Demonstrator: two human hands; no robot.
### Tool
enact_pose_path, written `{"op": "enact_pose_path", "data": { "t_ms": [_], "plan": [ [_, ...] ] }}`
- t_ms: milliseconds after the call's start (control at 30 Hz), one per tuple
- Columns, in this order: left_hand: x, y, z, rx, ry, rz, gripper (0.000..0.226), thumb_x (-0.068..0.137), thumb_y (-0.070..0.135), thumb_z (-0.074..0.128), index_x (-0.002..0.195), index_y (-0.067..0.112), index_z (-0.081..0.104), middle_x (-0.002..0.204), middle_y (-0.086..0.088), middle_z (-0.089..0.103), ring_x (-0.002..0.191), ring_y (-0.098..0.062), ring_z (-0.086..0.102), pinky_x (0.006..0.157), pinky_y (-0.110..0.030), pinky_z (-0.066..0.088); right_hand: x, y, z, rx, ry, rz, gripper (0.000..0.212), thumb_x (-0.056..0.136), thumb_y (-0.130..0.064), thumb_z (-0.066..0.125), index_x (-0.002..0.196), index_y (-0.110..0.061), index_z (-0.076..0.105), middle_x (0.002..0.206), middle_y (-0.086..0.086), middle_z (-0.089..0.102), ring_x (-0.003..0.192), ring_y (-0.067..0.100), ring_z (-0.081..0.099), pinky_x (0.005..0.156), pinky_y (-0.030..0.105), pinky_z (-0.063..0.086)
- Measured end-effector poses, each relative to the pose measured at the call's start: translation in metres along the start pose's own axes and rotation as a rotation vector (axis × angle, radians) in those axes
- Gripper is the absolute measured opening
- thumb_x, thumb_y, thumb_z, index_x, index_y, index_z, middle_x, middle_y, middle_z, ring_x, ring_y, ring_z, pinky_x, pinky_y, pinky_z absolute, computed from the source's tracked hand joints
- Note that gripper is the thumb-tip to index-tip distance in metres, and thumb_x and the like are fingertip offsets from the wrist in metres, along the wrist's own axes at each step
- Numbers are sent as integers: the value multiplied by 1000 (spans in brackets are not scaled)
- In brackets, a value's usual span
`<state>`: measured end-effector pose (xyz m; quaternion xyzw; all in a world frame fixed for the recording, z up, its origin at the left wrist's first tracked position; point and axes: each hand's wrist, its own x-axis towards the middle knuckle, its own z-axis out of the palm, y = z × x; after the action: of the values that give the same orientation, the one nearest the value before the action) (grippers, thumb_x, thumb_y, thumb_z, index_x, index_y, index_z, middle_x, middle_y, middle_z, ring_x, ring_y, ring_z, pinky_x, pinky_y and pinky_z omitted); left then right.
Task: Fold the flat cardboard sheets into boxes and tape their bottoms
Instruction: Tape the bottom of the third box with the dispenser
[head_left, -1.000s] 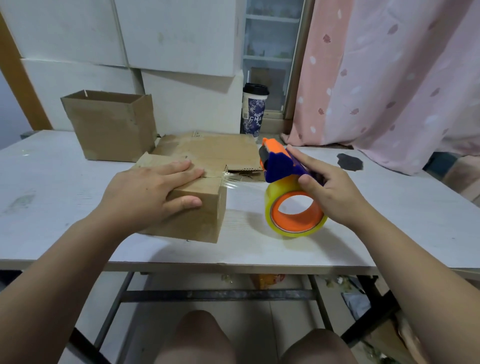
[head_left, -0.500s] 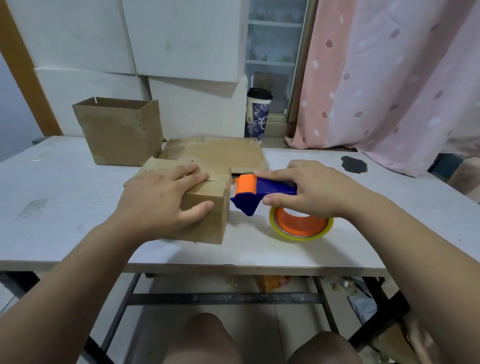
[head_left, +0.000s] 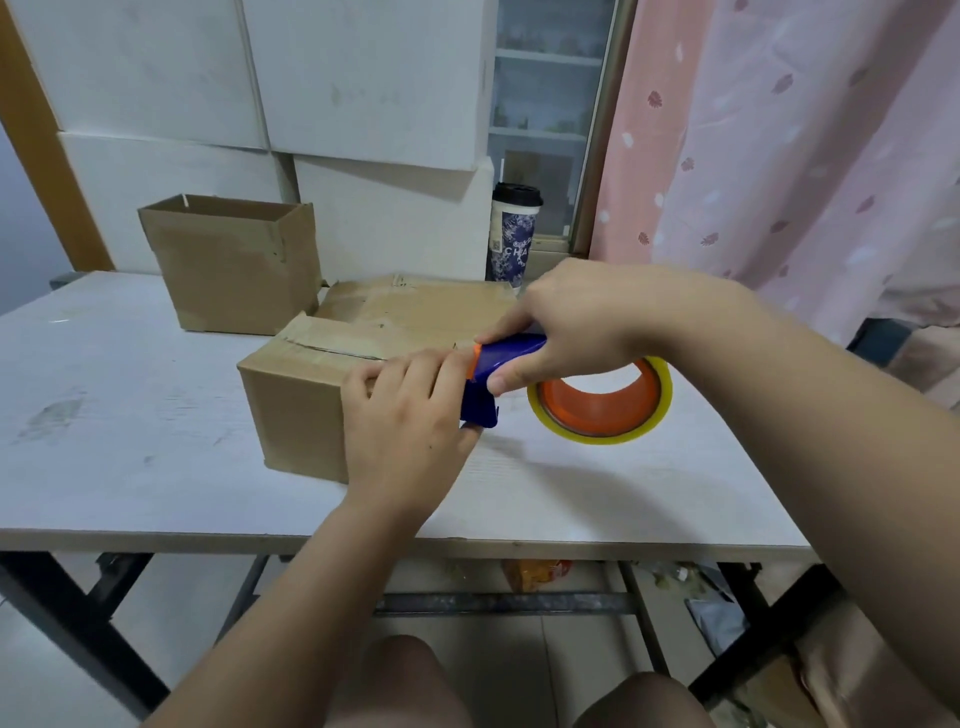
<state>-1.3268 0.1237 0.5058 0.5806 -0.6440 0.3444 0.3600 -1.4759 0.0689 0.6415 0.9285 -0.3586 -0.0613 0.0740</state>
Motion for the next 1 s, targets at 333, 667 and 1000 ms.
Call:
{"op": "enact_pose_path", "data": {
  "t_ms": [333,667,1000],
  "plan": [
    [3,-1,9,-74,125,-35,35,72,30,74,103,16,68,79,5,66,71,-18,61,72,-35,32,19,1,-13,-9,-116,26,61,77,-77,46,124,-41,61,87,-17,61,77,7,52,60,22,36],
    [6,-18,-3,-116,-184,194,45,60,51,78,88,17,71,102,5,69,91,-24,65,74,-38,35,24,14,7,323,-425,81,79,55,-81,47,119,-39,65,87,-13,66,78,9,59,68,23,45],
    [15,-30,-19,-226,-523,286,73,53,86,43,79,25,75,124,-1,60,102,-29,58,81,-40,31,-3,48,89,1146,-721,143,59,74,-67,61,78,-8,62,61,3,62,51,12,54,53,23,46]
  ]
}}
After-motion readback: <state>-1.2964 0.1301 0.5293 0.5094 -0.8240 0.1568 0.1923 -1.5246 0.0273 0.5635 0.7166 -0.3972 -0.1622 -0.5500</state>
